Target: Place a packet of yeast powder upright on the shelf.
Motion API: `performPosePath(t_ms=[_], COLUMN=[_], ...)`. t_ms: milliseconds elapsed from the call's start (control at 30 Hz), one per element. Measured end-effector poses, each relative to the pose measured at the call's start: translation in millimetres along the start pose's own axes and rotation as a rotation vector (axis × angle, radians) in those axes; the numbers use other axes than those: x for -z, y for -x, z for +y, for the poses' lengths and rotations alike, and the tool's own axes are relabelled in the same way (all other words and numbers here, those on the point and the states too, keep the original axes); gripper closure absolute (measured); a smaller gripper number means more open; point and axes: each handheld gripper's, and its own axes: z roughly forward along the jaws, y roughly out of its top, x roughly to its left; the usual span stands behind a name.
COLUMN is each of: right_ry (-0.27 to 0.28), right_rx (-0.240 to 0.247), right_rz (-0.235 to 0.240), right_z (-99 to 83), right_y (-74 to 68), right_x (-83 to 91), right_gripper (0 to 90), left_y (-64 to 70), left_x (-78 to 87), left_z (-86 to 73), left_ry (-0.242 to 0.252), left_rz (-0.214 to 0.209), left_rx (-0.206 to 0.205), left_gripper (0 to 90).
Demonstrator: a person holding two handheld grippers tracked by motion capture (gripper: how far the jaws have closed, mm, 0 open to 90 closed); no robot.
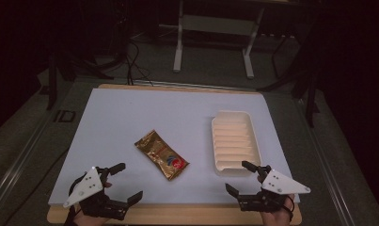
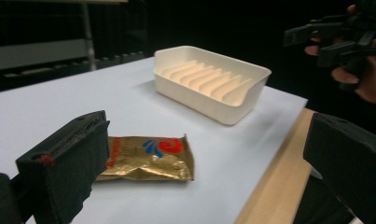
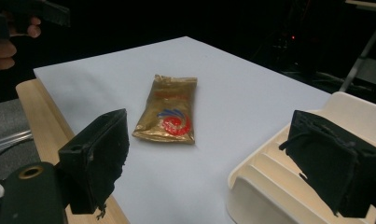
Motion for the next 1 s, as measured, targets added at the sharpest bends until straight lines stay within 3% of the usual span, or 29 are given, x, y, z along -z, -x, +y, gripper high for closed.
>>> performPosePath(t_ms=[267, 633, 833, 1000], right_ry=[-0.004, 0.001, 0.002, -0.008], right_rx=[0.006, 0.007, 0.008, -0.008], right_rz=[0.005, 0.036, 0.067, 0.077], right_z=[1.2, 2.2, 2.3, 2.1], right_y=[-2.2, -6.2, -7.8, -6.4], right_x=[-2.0, -5.2, -7.0, -8.2], right_gripper=[11.1, 11.0, 10.8, 10.8], left_y=[-4.6, -14.6, -30.2, -42.0], left_x=[5.7, -13.6, -27.0, -34.6], left_z=[20.5, 33.7, 39.1, 40.0], left_ry=[0.034, -0.033, -0.074, -0.081], left_rz=[0.062, 0.101, 0.141, 0.144], left_rx=[-0.005, 0.008, 0.033, 0.06], left_gripper=[1.6, 1.6, 1.6, 1.6])
